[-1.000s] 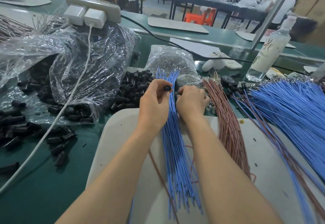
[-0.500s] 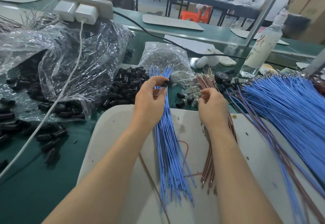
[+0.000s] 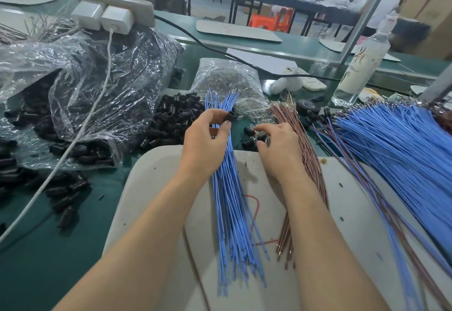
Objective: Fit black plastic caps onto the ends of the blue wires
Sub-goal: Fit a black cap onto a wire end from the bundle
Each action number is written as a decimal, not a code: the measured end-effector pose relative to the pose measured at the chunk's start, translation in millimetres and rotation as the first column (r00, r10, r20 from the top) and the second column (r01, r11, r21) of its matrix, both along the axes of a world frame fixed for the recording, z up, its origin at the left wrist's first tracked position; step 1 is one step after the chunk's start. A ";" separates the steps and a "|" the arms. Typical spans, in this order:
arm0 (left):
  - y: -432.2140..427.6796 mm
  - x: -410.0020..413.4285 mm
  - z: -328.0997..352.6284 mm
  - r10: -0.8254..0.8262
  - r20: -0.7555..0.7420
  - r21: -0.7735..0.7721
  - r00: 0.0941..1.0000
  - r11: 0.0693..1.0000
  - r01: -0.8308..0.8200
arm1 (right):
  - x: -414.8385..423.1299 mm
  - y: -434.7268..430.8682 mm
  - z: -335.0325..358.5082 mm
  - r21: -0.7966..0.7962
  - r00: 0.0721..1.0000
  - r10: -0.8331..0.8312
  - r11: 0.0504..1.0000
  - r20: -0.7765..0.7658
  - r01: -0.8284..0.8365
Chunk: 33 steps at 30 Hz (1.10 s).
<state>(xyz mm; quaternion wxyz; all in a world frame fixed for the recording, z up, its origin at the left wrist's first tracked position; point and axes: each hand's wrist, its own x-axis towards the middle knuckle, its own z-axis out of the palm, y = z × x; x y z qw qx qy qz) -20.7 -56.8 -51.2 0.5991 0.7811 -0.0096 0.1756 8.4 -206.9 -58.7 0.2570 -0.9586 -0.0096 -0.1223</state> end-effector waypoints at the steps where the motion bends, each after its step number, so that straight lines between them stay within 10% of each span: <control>1: 0.2 0.0 0.2 0.000 -0.002 0.003 1.000 1.000 0.000 | 0.0 -1.8 0.7 0.010 0.999 -0.030 1.000 0.015 0.029; 33: 1.2 0.3 -5.9 0.084 0.004 0.047 0.997 0.995 -0.084 | 50.0 53.1 6.1 -0.224 0.989 -0.147 0.963 0.025 0.149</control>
